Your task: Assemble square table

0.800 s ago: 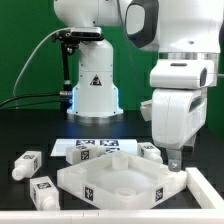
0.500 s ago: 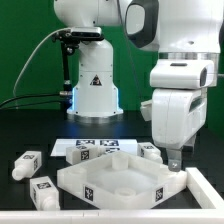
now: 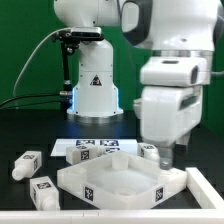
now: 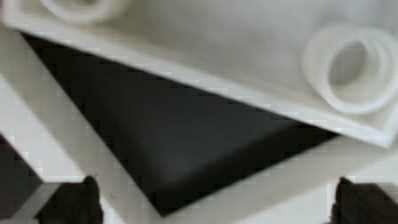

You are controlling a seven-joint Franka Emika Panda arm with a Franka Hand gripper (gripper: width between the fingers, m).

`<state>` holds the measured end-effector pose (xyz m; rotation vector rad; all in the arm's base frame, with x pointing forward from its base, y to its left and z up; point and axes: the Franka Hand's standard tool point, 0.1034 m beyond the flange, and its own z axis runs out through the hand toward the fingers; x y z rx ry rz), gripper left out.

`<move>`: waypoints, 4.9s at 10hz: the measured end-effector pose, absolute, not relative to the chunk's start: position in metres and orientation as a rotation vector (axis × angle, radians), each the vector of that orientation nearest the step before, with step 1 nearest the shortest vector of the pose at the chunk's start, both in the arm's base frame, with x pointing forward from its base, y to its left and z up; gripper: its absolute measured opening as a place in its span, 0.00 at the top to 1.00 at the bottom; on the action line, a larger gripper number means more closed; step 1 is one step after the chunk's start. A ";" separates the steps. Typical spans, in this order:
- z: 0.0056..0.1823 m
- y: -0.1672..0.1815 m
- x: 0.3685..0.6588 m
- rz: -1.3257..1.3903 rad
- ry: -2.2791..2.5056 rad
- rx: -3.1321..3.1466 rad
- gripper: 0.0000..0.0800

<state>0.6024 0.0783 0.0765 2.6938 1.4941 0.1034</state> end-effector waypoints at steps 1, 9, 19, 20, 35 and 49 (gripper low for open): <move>0.079 0.061 0.604 0.101 1.456 2.707 0.19; 0.051 -0.007 0.602 0.035 1.259 2.796 0.19; 0.007 -0.019 0.589 -0.044 1.168 2.855 0.34; 0.007 -0.019 0.589 -0.045 1.168 2.855 0.34; 0.012 -0.021 0.595 -0.022 -0.279 3.102 0.93; 0.060 -0.014 0.567 -0.069 -0.149 3.107 0.19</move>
Offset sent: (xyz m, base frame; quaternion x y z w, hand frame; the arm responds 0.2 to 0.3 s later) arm 0.0000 0.0000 0.0000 0.0000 0.0000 0.0000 1.0000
